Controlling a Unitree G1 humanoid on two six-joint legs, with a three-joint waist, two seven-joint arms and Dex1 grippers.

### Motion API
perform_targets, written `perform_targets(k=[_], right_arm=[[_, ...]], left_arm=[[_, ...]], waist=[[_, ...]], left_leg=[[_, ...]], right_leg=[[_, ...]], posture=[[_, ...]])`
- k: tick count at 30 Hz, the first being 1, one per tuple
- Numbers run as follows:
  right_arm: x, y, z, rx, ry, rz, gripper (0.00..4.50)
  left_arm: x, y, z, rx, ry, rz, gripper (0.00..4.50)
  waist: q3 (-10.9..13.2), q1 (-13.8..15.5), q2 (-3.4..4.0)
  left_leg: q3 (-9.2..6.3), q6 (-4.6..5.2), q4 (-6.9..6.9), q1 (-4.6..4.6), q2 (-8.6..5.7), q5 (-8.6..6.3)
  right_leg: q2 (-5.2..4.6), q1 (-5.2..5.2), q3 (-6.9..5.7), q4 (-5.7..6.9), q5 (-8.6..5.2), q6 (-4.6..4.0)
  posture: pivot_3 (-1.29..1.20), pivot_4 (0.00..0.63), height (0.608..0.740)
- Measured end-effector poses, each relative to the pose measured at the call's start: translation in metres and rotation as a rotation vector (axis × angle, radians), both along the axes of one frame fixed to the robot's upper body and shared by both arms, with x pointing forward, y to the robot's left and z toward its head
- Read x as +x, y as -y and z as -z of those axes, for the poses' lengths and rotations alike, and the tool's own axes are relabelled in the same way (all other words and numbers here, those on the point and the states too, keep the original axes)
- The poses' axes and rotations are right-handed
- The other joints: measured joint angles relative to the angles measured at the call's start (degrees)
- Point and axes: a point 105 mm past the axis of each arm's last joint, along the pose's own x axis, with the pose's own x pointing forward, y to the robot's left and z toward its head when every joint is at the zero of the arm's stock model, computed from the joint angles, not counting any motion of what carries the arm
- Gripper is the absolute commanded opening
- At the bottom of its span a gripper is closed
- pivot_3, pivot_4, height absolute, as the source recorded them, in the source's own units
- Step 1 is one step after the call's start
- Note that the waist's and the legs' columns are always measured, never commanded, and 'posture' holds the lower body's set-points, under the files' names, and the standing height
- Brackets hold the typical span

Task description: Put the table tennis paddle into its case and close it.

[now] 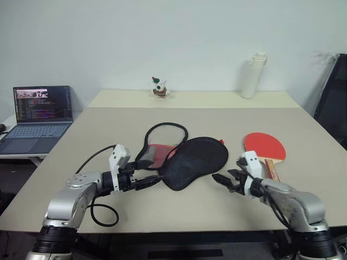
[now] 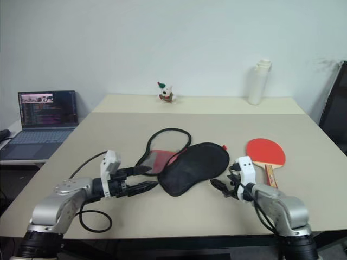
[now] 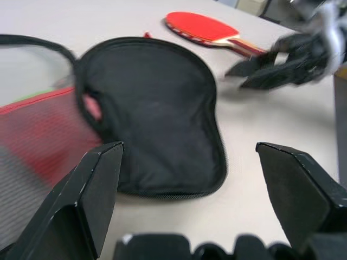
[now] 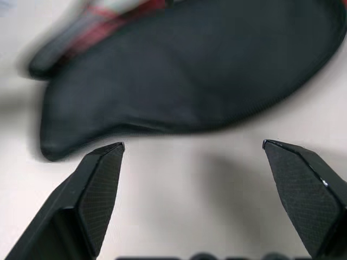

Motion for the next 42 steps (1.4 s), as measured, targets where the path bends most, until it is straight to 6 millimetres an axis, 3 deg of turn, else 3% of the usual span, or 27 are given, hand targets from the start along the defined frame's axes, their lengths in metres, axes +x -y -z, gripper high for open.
perform_targets(k=[6,16,19,30,35,42], right_arm=[[0.016,-0.012,-0.004,0.069,-0.009,0.051,4.5],[0.014,-0.064,-0.018,0.24,-0.057,-0.051,4.5],[0.01,-0.076,-0.017,0.259,-0.074,-0.075,3.86],[0.008,-0.076,-0.018,0.251,-0.108,-0.096,0.03],[0.006,-0.063,-0.033,0.241,-0.12,-0.147,0.03],[-0.004,-0.028,-0.044,0.171,-0.182,-0.226,0.03]], left_arm=[[0.002,-0.001,-0.001,-0.001,0.009,-0.02,4.25],[0.005,0.005,-0.002,-0.007,0.009,-0.021,4.25],[0.006,0.012,-0.004,-0.01,0.02,-0.004,4.3],[0.006,0.02,-0.006,-0.018,0.032,0.006,4.3],[0.005,0.02,-0.004,-0.017,0.028,0.009,4.3],[0.001,0.025,-0.002,-0.014,0.025,0.025,4.3]], waist=[[0.0,-0.2,0.0],[0.0,-0.9,0.0],[0.0,-1.0,0.0],[0.0,-1.1,0.0],[0.0,-1.1,0.01],[0.0,-1.1,0.0]], left_leg=[[0.08,0.0,0.0,0.04,0.06,0.0],[0.2,0.0,-0.1,-0.04,0.16,0.0],[0.23,0.0,-0.1,-0.04,0.16,0.0],[0.28,0.0,-0.1,-0.04,0.16,0.0],[0.29,0.0,-0.11,-0.04,0.15,0.0],[0.35,0.01,-0.15,-0.05,0.15,-0.01]], right_leg=[[0.03,-0.02,0.02,0.04,0.03,0.0],[0.07,-0.23,0.05,0.11,0.09,-0.13],[0.07,-0.23,0.05,0.11,0.09,-0.13],[0.07,-0.26,0.07,0.12,0.1,-0.13],[0.07,-0.25,0.07,0.09,0.09,-0.13],[0.08,-0.27,0.1,0.04,0.09,-0.12]], posture=[[0.0,0.15,0.74],[0.0,0.15,0.74],[0.0,0.15,0.74],[0.0,0.15,0.74],[0.0,0.15,0.74],[0.0,0.15,0.74]])
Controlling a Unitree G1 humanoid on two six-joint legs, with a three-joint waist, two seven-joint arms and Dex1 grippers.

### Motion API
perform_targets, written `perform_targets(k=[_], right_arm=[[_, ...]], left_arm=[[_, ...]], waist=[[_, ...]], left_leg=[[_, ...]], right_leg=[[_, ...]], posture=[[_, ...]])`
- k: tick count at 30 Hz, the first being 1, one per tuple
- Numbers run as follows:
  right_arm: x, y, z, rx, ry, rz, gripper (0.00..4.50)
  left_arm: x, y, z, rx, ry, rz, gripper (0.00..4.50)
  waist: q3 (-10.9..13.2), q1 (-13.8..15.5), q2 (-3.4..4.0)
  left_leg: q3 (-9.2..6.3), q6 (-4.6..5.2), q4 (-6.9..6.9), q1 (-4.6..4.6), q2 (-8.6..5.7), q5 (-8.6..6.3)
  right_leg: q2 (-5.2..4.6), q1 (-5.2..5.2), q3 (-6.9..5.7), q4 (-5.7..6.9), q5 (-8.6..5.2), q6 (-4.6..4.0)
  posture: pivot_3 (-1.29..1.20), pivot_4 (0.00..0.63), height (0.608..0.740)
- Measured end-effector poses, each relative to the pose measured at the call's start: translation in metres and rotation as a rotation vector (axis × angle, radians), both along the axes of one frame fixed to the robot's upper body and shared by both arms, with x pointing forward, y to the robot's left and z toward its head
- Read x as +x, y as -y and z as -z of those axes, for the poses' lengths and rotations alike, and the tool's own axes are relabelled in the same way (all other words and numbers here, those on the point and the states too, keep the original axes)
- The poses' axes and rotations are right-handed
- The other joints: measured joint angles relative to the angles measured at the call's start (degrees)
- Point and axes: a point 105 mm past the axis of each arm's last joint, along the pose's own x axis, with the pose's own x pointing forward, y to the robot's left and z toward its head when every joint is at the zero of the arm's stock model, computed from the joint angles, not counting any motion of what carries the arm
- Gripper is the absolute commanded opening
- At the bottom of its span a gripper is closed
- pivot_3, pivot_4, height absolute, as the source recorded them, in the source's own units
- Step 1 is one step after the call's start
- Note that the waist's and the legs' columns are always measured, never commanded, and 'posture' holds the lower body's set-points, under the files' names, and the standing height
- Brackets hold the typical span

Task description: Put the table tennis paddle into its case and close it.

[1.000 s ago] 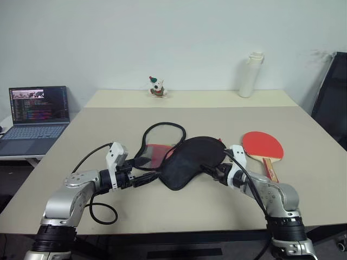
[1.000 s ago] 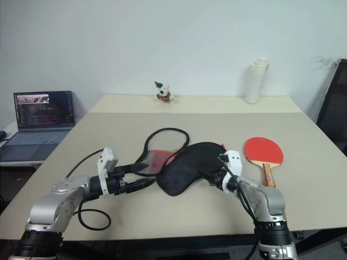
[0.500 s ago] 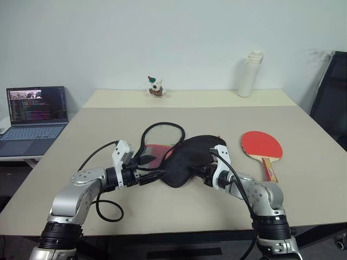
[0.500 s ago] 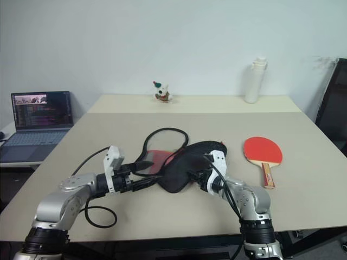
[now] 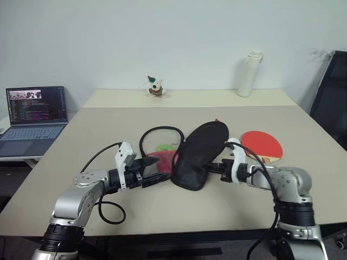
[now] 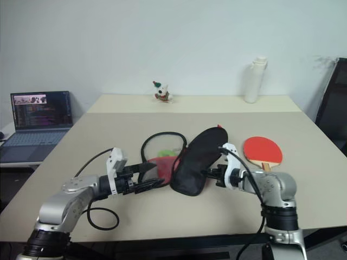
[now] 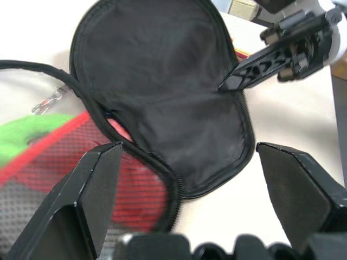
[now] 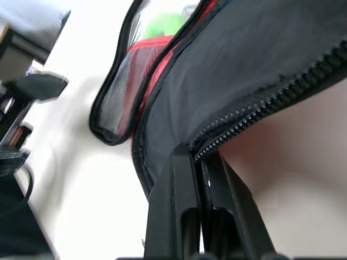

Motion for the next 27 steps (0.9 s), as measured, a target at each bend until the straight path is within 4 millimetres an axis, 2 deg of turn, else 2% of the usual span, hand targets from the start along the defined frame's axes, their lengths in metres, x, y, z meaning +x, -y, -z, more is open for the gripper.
perform_targets(k=[4,12,16,20,27], right_arm=[[-0.005,0.015,0.0,-0.042,-0.022,-0.037,0.03],[0.002,0.029,0.026,-0.128,-0.08,-0.064,0.03],[0.016,0.044,0.026,-0.193,-0.063,-0.05,0.03],[0.031,0.064,0.016,-0.255,-0.019,-0.031,0.03],[0.045,0.077,0.018,-0.322,0.003,-0.041,0.03]], left_arm=[[-0.001,0.001,0.003,0.003,-0.011,0.004,4.3],[-0.002,0.003,0.005,0.011,-0.016,0.012,4.3],[-0.002,0.003,0.006,0.017,-0.014,0.013,4.3],[-0.002,0.003,0.007,0.023,-0.014,0.017,4.3],[-0.004,0.006,0.008,0.032,-0.004,0.043,4.3]], waist=[[0.0,-0.1,0.0],[0.0,-0.1,-0.01],[0.0,-0.1,-0.02],[0.0,-0.1,-0.02],[0.0,-0.1,-0.02]], left_leg=[[0.04,0.0,0.0,0.01,0.01,0.0],[0.12,0.0,0.01,0.0,-0.01,0.0],[0.15,0.0,0.02,0.0,-0.02,0.0],[0.17,0.0,0.02,0.0,-0.01,0.0],[0.22,0.01,0.01,-0.01,0.0,0.0]], right_leg=[[0.02,0.0,0.03,0.0,-0.14,0.24],[0.02,-0.01,0.08,-0.04,-0.14,0.27],[0.02,-0.01,0.09,-0.04,-0.14,0.28],[0.02,-0.02,0.09,-0.05,-0.13,0.26],[0.02,-0.04,0.1,-0.04,-0.03,0.1]], posture=[[0.0,0.15,0.74],[0.0,0.15,0.74],[0.0,0.15,0.74],[0.0,0.15,0.74],[0.0,0.15,0.74]])
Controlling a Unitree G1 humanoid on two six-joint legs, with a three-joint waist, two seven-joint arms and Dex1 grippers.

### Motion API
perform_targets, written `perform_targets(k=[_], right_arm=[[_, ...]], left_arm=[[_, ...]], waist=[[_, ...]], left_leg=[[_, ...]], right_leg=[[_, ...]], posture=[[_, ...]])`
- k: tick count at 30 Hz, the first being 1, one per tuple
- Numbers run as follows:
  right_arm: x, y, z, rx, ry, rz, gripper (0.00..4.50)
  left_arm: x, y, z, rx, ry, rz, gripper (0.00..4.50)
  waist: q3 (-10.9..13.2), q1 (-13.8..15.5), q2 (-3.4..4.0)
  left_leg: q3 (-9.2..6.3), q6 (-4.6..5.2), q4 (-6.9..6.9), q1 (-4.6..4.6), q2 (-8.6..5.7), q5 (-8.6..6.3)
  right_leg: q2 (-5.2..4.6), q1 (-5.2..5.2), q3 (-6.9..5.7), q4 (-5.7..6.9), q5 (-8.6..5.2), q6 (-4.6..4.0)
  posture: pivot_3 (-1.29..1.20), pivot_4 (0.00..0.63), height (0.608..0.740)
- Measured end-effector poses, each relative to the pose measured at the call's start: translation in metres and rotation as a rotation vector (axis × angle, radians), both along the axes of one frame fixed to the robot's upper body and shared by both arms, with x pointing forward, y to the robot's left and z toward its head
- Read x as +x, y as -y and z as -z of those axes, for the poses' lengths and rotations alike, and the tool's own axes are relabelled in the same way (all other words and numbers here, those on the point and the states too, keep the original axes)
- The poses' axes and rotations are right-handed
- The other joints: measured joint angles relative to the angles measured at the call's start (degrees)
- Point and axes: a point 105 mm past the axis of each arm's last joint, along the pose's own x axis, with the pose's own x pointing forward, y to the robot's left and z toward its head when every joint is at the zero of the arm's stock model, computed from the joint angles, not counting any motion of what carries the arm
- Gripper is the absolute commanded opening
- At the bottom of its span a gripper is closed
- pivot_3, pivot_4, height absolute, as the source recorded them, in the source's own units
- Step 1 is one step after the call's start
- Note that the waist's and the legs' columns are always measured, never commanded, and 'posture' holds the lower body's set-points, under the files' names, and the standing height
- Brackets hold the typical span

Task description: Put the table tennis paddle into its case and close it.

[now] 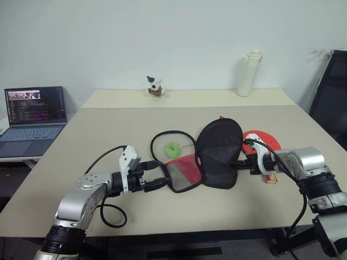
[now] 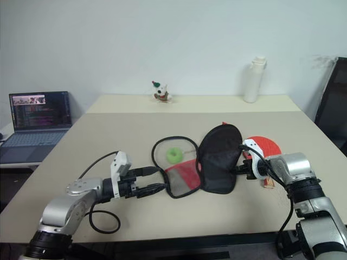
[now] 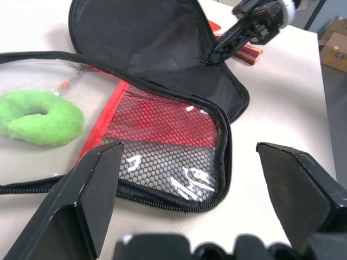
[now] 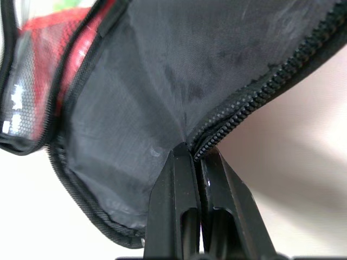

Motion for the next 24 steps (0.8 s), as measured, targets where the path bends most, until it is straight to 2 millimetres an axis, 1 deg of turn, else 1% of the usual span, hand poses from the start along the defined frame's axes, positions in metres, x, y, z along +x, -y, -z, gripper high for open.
perform_targets(k=[3,6,10,12,14,17,18,20,22,24], right_arm=[[0.004,0.002,-0.003,-0.016,0.018,-0.009,0.03],[0.006,0.005,-0.001,-0.045,0.032,-0.014,0.66],[0.008,0.012,0.004,-0.125,0.061,-0.042,2.06],[0.012,0.018,0.002,-0.216,0.129,-0.078,2.7],[0.02,0.023,-0.007,-0.297,0.215,-0.102,3.39],[0.034,0.029,-0.031,-0.405,0.369,-0.117,4.49],[0.037,0.03,-0.038,-0.432,0.409,-0.119,4.49],[0.039,0.032,-0.044,-0.441,0.442,-0.118,4.49],[0.038,0.035,-0.048,-0.415,0.453,-0.099,4.49],[0.03,0.039,-0.054,-0.341,0.45,-0.05,4.49]], left_arm=[[0.0,0.0,0.001,0.005,0.001,0.0,4.3],[0.0,0.0,0.001,0.008,0.001,0.0,4.3],[-0.001,0.002,0.003,0.013,-0.005,0.008,4.3],[-0.001,0.004,0.005,0.016,-0.01,0.016,4.3],[-0.001,0.004,0.005,0.016,-0.01,0.014,4.3],[0.0,0.004,0.005,0.009,-0.003,0.015,4.3],[0.001,0.005,0.007,0.008,-0.006,0.015,4.3],[0.0,0.006,0.009,0.011,-0.012,0.021,4.3],[0.0,0.009,0.01,0.009,-0.008,0.035,4.3],[0.0,0.009,0.011,0.006,-0.008,0.039,4.3]], waist=[[0.0,0.0,0.0],[0.0,0.0,0.0],[0.0,0.0,0.01],[0.0,0.0,0.01],[0.0,0.0,0.02],[0.0,0.0,0.03],[0.0,0.0,0.03],[0.0,0.0,0.03],[0.0,0.0,0.03],[0.0,0.1,0.03]], left_leg=[[-0.01,0.0,0.0,0.0,-0.01,0.0],[-0.01,0.0,0.0,0.0,-0.01,0.0],[0.0,0.0,0.0,0.0,-0.01,0.0],[0.0,0.0,0.0,0.0,-0.01,0.0],[0.02,-0.01,0.01,0.01,-0.01,0.0],[0.04,-0.01,0.01,0.02,0.0,0.0],[0.05,-0.01,0.0,0.01,0.0,0.0],[0.04,-0.01,0.0,0.0,0.0,0.0],[0.03,-0.01,-0.01,-0.02,-0.01,0.0],[-0.02,-0.01,-0.02,-0.04,-0.01,0.0]], right_leg=[[-0.01,0.0,0.01,-0.01,0.04,-0.06],[-0.01,0.0,0.0,0.0,0.05,-0.06],[-0.01,0.0,0.01,0.0,0.05,-0.07],[-0.01,-0.01,0.01,0.0,0.04,-0.06],[-0.01,-0.02,0.02,0.01,0.04,-0.06],[-0.01,-0.04,0.02,0.03,0.05,-0.06],[-0.01,-0.04,0.01,0.03,0.05,-0.07],[-0.01,-0.03,-0.01,0.02,0.05,-0.08],[-0.02,-0.03,0.01,0.0,0.05,-0.08],[-0.05,-0.02,0.0,-0.01,0.05,-0.09]], posture=[[0.0,0.15,0.74],[0.0,0.15,0.74],[0.0,0.15,0.74],[0.0,0.15,0.74],[0.0,0.15,0.74],[0.0,0.15,0.74],[0.0,0.15,0.74],[0.0,0.15,0.74],[0.0,0.15,0.74],[0.0,0.15,0.74]])
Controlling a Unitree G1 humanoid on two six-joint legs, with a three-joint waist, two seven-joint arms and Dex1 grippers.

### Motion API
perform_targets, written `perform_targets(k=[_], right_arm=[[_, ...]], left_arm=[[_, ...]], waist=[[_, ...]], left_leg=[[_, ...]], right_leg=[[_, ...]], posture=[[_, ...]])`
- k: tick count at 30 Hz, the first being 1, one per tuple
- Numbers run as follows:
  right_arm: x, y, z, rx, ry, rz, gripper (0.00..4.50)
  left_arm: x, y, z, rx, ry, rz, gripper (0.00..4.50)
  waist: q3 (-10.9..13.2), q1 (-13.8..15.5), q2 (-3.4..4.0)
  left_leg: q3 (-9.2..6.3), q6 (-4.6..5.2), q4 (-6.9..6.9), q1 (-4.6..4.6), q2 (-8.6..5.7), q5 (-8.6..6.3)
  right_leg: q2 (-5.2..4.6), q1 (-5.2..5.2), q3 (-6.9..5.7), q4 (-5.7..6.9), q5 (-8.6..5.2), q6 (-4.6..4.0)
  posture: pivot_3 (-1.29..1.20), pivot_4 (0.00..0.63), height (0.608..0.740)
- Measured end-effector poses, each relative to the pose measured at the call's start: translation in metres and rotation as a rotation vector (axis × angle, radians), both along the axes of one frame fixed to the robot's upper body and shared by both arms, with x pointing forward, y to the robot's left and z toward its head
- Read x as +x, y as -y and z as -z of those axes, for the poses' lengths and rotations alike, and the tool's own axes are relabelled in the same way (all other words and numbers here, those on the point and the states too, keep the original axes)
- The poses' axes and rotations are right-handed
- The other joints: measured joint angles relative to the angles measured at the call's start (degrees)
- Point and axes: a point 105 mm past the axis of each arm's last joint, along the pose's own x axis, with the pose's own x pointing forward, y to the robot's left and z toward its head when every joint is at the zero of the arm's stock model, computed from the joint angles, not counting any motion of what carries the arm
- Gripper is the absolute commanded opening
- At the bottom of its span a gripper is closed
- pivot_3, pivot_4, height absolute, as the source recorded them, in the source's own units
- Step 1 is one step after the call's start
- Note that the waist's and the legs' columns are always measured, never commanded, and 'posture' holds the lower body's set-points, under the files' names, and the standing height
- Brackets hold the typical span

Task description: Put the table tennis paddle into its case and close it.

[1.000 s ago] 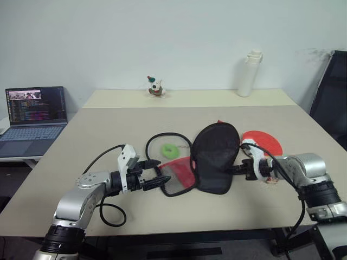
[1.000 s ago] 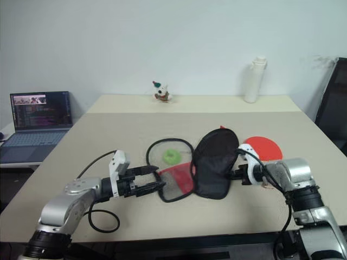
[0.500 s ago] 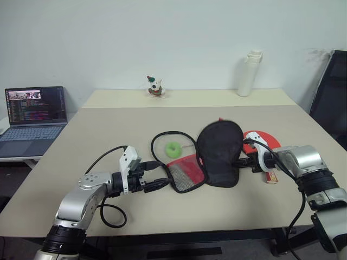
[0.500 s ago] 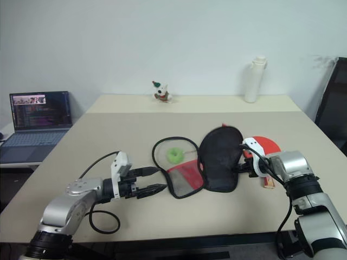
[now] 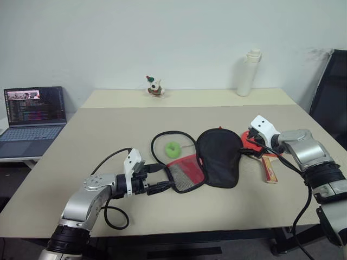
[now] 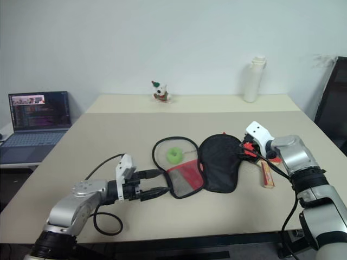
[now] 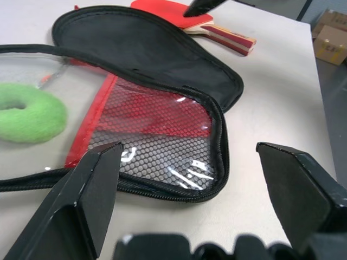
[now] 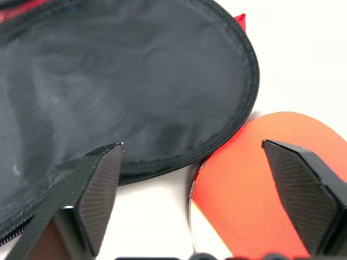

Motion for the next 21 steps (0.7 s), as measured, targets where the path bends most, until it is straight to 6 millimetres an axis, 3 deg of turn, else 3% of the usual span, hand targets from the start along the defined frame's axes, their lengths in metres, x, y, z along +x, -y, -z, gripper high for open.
perform_targets(k=[3,11,21], right_arm=[[-0.014,0.005,0.0,0.136,-0.037,0.06,4.49],[-0.043,0.003,0.048,0.298,-0.139,0.244,4.49],[-0.044,-0.029,0.068,0.409,-0.138,0.317,4.49]], left_arm=[[0.001,0.0,0.001,-0.002,0.005,0.002,4.3],[0.004,-0.001,0.008,-0.007,-0.005,0.015,4.3],[0.008,-0.006,0.013,-0.002,0.002,0.027,4.3]], waist=[[0.0,0.1,0.0],[0.0,-0.2,0.0],[0.0,-0.1,0.0]], left_leg=[[-0.02,0.0,0.01,0.01,0.0,-0.01],[0.04,0.0,0.05,0.1,0.01,0.0],[0.03,0.0,0.05,0.07,0.0,0.0]], right_leg=[[-0.02,0.03,-0.02,0.0,0.0,0.0],[0.03,0.02,0.05,0.12,-0.01,0.04],[0.03,0.02,0.04,0.08,-0.09,0.17]], posture=[[0.0,0.15,0.74],[0.0,0.15,0.74],[0.0,0.15,0.74]])
